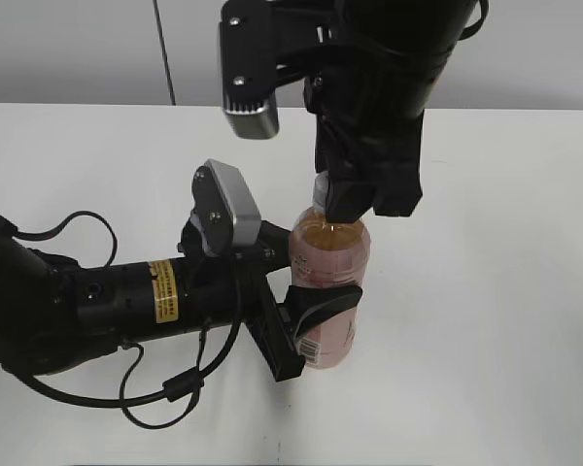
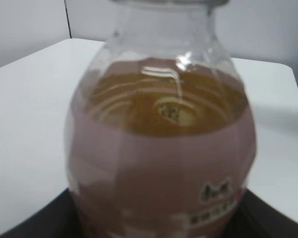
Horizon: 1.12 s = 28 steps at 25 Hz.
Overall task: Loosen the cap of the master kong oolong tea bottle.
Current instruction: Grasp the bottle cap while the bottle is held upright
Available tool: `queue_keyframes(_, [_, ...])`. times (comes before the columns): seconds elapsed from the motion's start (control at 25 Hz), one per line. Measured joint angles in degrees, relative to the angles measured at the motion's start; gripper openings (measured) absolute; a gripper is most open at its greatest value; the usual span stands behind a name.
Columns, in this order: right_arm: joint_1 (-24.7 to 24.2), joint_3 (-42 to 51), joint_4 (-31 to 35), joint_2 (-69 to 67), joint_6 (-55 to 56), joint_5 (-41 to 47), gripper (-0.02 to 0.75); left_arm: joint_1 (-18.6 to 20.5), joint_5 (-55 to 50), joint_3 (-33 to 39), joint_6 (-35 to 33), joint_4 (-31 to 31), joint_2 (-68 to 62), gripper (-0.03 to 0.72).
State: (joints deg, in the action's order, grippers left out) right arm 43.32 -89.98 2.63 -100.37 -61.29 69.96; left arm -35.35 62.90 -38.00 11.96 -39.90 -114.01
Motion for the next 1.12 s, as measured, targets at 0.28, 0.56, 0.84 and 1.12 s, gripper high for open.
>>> queue_keyframes(0.28, [-0.05,-4.28,2.65,-0.01,22.33,-1.04,0.601,0.0,0.0,0.0,0.0,0.12,0.0,0.393])
queue_keyframes(0.56, [0.0,-6.94,0.67,-0.01,62.03,-0.48,0.547,0.0,0.0,0.0,0.0,0.12,0.0,0.392])
queue_keyframes(0.84, [-0.01,-3.72,0.45,0.1,73.16,-0.25,0.541,0.0,0.0,0.0,0.0,0.13,0.0,0.392])
queue_keyframes(1.12, [-0.01,0.46,0.56,0.7,74.2,0.01,0.489,0.0,0.0,0.0,0.05,0.3,0.0,0.391])
